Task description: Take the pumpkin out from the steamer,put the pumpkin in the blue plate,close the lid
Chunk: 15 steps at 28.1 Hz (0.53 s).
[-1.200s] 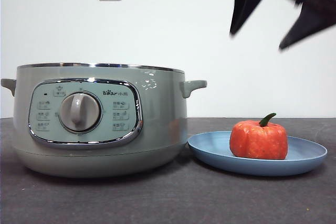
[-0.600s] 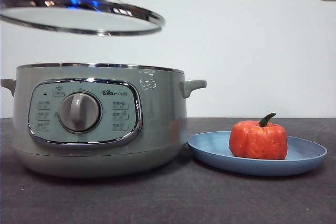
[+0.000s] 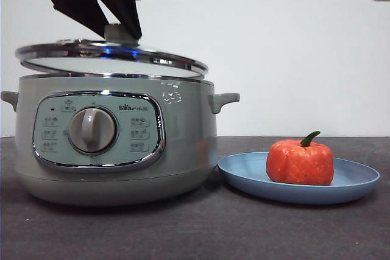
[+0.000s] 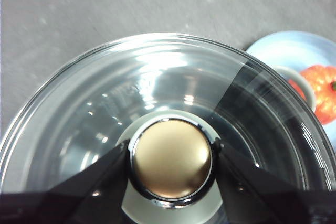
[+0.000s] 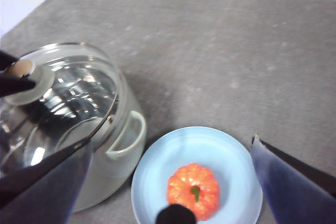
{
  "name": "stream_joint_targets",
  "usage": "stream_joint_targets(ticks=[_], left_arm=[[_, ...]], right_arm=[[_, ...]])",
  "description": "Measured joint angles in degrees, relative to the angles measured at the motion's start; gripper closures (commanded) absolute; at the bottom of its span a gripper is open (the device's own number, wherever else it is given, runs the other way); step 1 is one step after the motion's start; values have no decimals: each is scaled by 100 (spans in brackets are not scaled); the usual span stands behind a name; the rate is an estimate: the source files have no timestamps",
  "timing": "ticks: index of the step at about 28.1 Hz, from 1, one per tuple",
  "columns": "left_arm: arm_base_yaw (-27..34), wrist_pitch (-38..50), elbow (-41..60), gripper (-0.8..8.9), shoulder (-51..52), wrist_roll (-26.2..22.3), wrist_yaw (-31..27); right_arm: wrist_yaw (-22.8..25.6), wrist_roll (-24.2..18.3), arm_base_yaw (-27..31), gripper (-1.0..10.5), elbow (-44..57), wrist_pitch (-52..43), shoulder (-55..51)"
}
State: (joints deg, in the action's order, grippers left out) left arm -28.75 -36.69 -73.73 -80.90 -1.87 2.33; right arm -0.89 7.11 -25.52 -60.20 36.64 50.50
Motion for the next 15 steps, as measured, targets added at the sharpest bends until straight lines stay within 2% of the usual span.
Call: stream_joint_targets(ticks=[8, 15], left_arm=[[0, 118, 118, 826, -35, 0, 133], [0, 634, 595, 826, 74, 0, 140]], right_arm=[[109, 0, 2, 446, 0, 9, 0], [109, 0, 2, 446, 0, 11, 0]])
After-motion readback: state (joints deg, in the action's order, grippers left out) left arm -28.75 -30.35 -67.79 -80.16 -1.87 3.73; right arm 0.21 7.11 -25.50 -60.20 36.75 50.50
